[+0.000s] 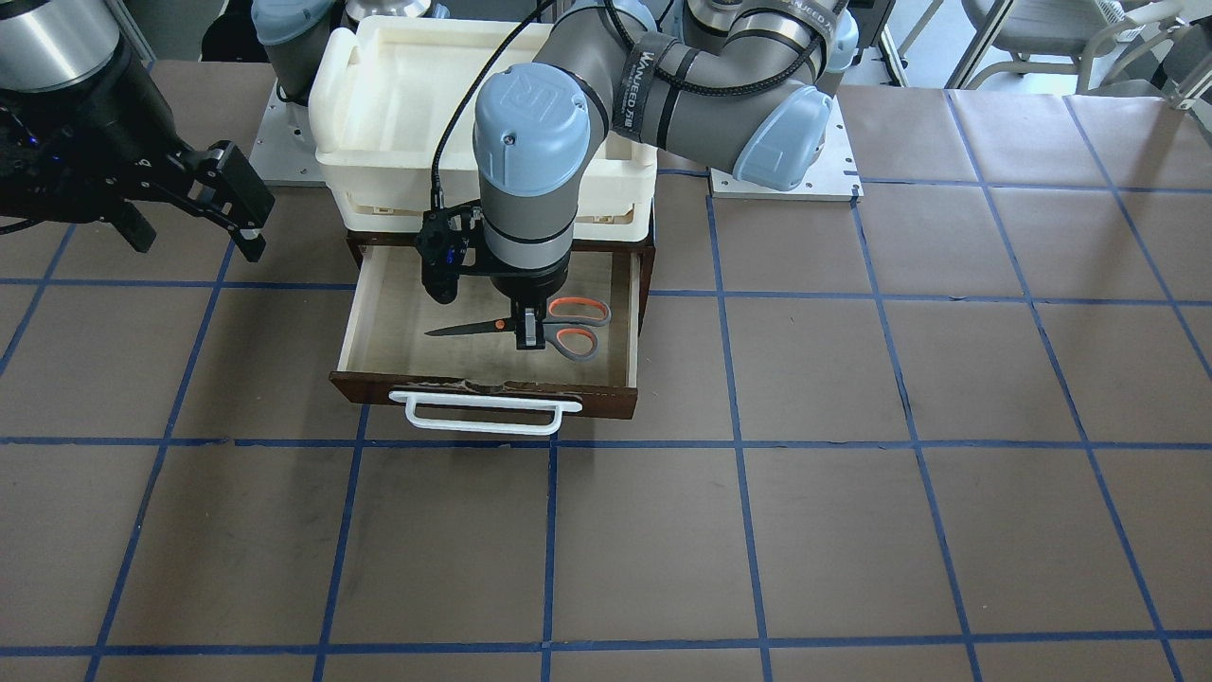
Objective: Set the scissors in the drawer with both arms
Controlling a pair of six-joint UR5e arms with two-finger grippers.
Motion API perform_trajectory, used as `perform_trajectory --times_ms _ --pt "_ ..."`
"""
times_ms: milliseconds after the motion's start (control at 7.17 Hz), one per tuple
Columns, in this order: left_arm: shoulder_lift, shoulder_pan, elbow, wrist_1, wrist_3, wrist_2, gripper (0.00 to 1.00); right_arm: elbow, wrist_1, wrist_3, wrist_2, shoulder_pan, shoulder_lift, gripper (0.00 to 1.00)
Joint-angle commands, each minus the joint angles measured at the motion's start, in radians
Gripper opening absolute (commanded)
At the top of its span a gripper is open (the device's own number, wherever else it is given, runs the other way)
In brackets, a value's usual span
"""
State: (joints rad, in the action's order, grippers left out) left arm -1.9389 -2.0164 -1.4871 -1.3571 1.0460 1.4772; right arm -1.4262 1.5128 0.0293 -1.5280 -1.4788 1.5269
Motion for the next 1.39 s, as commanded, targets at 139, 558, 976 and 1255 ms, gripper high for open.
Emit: perform_trajectory --times_ms 139,558,976,1255 --pt "-0.011 -0.013 -0.022 0.026 0.000 0.000 0.00 -0.005 -0.023 -0.002 -0.006 -0.011 0.003 1.00" --pt "-0.020 -0.016 -0.053 0.058 0.002 0.000 0.00 -0.023 -0.034 0.014 -0.032 -0.058 0.003 1.00" --pt "-0.037 -0.028 -0.056 0.082 0.002 0.000 0.02 -0.025 -0.032 0.014 -0.027 -0.061 0.003 1.00" --pt "-0.041 -0.034 -0.058 0.085 -0.001 0.000 0.03 -0.025 -0.031 0.020 -0.030 -0.061 0.003 1.00"
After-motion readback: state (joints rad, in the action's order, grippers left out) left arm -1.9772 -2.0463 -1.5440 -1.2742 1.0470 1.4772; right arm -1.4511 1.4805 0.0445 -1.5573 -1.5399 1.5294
